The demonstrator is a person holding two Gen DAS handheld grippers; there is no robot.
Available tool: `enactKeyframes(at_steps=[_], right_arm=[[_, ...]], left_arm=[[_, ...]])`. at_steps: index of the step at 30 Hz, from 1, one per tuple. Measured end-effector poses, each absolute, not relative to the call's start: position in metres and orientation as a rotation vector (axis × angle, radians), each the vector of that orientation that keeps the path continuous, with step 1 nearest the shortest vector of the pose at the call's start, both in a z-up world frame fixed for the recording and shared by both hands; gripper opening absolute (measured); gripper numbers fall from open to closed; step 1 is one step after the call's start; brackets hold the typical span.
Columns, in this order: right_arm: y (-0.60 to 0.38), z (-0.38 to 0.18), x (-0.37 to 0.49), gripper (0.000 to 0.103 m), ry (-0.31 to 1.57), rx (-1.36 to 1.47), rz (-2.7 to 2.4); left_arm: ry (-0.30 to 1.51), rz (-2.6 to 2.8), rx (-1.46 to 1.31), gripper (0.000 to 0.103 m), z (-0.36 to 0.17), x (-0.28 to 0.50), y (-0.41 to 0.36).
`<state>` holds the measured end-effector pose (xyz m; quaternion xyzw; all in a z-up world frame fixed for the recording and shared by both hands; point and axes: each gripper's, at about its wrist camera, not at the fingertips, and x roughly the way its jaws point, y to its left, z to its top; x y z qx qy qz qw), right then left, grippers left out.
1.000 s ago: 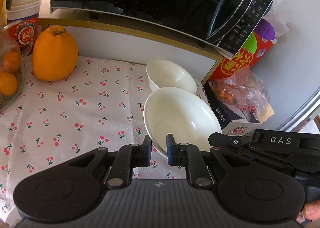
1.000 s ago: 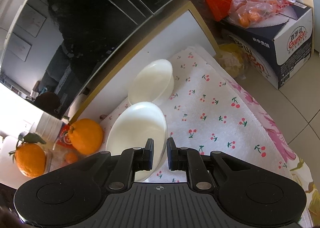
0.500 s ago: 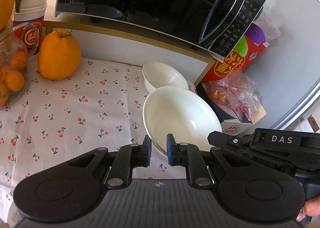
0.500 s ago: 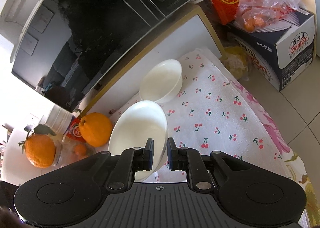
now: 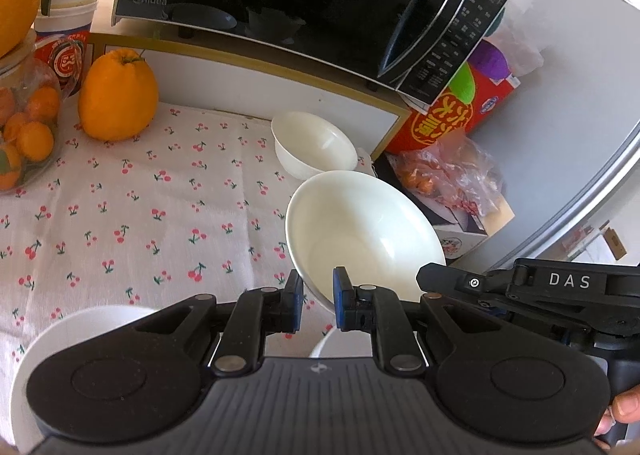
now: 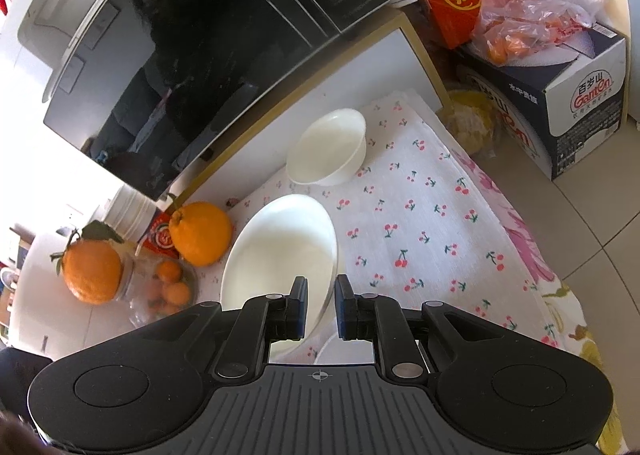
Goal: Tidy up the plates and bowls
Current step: 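Lift the larger white bowl and lower it into the placed white bowl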
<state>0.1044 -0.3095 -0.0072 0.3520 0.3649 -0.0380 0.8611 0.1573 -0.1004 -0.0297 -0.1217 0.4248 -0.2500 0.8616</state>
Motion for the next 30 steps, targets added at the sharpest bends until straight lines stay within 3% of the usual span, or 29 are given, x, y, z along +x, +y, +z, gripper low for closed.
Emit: enactKeyframes(at_steps=[30], right_arm=[[-0.290,-0.008,0.060,0.015,0.937,0.576,-0.132]], left_arm=[[0.953,-0.604,-0.179,0.014,-0.036,0.108,-0.101]])
